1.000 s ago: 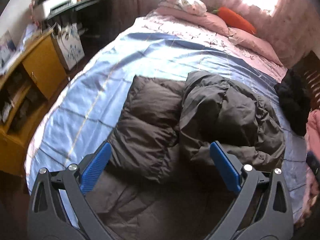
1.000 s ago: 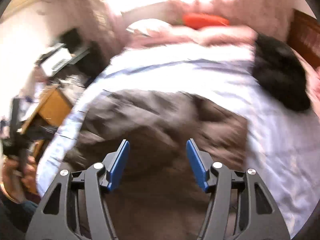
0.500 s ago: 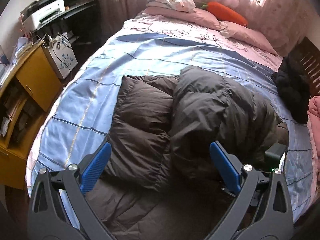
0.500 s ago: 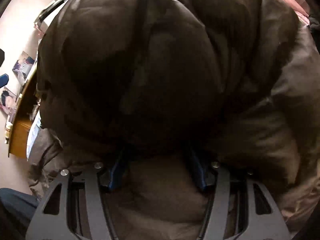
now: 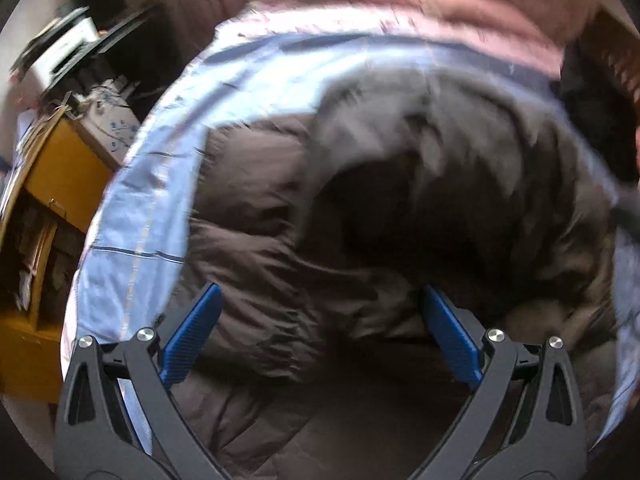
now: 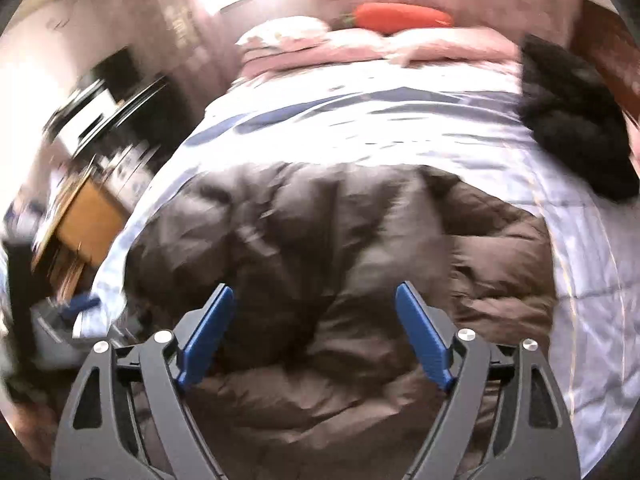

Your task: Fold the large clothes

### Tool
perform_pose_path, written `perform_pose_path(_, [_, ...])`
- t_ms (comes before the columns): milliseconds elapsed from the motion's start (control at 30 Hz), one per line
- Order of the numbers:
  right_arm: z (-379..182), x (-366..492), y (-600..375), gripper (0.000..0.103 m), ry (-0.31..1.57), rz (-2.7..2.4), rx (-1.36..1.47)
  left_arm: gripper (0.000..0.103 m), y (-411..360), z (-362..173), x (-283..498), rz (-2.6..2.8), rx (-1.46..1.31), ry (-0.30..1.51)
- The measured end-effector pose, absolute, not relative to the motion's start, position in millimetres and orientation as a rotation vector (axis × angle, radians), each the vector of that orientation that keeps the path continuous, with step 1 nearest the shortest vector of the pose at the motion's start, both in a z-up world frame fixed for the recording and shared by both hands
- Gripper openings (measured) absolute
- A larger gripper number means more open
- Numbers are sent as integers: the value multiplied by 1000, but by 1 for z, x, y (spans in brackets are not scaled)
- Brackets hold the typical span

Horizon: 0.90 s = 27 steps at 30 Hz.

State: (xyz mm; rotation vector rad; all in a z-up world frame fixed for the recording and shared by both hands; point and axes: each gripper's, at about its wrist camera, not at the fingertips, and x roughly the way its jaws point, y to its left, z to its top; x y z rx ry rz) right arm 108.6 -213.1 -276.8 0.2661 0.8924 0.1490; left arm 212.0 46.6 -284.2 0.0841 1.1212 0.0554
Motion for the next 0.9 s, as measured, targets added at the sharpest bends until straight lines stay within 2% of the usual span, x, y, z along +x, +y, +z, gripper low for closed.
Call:
perform_pose_path(100, [-287,116,-230,84,943,145,375,101,40,-324,225,91,163,1220])
perform_pose_path(167, [-285,120,-234,84,954,130,386,101,50,-343,230,100,105,1292])
perform_pose_path(233, [-285,121,-229,84,978,114,341,101,66,-355,235,107,-14,1365])
perform_pose_path(300, [-302,120,-217,84,1041,102,245,101,68,-357,237,108,-15,1387])
perform_pose_path(433, [-306,113,-203,84,1003,72,137,94,67,-319,227,98,-60,1306])
perform_pose_path(533, [-290,103,-194,84,913,67,65,94,63,-262,214,54,-43,1063])
perform_pose_path(633, [-293,102,-180,84,893,73,-22,94,56,-233,214,13,1,909])
perform_pose_path(700, [-300,104,-176,83,904,92,-24,92,50,-238,224,-44,-10,921])
perform_pose_path(733, [-307,106,-173,79,918,96,-30,84,47,-245,228,-44,-8,940])
perform_pose_path(800, [-319,111,-171,72,938,92,-47,76,44,-270,243,-43,-16,1027])
perform_pose_path(900, [-330,119,-169,66,964,65,-97,75,44,-299,254,-10,-66,1120])
